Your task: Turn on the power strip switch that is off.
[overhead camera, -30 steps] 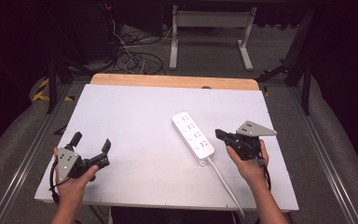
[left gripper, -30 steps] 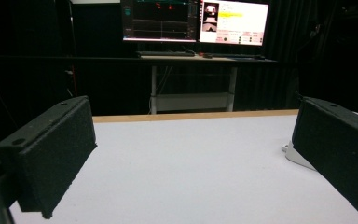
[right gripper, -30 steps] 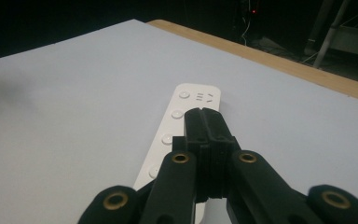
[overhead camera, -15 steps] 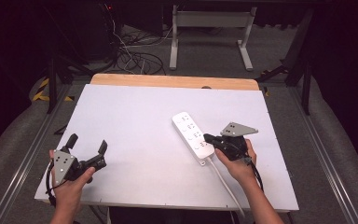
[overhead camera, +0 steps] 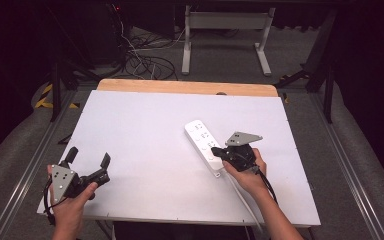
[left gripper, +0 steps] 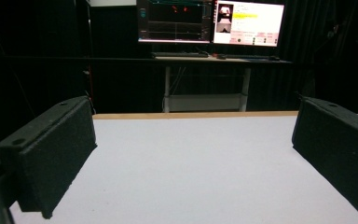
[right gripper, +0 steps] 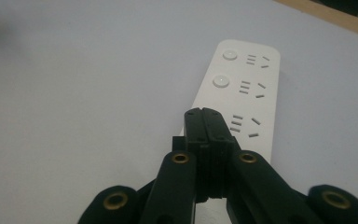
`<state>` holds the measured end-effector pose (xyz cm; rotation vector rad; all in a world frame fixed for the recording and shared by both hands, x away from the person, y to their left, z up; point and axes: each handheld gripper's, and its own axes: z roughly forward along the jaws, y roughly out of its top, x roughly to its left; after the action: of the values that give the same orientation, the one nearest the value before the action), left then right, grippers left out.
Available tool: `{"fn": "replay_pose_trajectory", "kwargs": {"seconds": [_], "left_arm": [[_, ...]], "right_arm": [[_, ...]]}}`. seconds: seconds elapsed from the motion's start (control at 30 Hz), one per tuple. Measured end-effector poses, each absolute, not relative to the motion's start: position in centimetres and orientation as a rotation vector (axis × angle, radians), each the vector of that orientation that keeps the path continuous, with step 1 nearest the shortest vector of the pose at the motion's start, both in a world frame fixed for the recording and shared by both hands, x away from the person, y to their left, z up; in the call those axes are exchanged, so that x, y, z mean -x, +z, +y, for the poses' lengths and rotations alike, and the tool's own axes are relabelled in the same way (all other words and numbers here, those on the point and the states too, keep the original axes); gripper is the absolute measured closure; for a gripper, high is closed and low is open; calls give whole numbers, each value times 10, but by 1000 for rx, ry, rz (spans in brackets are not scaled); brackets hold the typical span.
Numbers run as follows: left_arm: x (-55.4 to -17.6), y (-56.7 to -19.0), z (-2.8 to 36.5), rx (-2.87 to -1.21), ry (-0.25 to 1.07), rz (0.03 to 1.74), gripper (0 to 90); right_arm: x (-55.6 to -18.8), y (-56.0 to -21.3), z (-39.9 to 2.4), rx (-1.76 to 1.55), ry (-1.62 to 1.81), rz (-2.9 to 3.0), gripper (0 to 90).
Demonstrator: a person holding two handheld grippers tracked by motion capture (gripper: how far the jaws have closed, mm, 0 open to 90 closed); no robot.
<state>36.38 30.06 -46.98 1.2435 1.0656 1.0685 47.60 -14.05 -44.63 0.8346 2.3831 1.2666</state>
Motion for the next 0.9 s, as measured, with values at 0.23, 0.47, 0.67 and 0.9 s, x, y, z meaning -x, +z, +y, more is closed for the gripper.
{"fn": "replay_pose_trajectory", "kwargs": {"seconds": [0.23, 0.47, 0.67, 0.9], "left_arm": [[-359, -470, 303, -1246, 1080, 1072, 0], [-357, -470, 304, -1249, 1087, 1071, 2], [-357, -470, 304, -1247, 1090, 1071, 2], [-357, -470, 303, -1253, 1091, 1065, 2]], "right_arm": [[-481, -453, -134, -835, 1212, 2420, 900], [-484, -458, -130, -828, 1173, 2443, 900], [-486, -462, -128, -831, 1138, 2462, 900], [-488, -464, -128, -881, 1150, 2461, 900]]}}
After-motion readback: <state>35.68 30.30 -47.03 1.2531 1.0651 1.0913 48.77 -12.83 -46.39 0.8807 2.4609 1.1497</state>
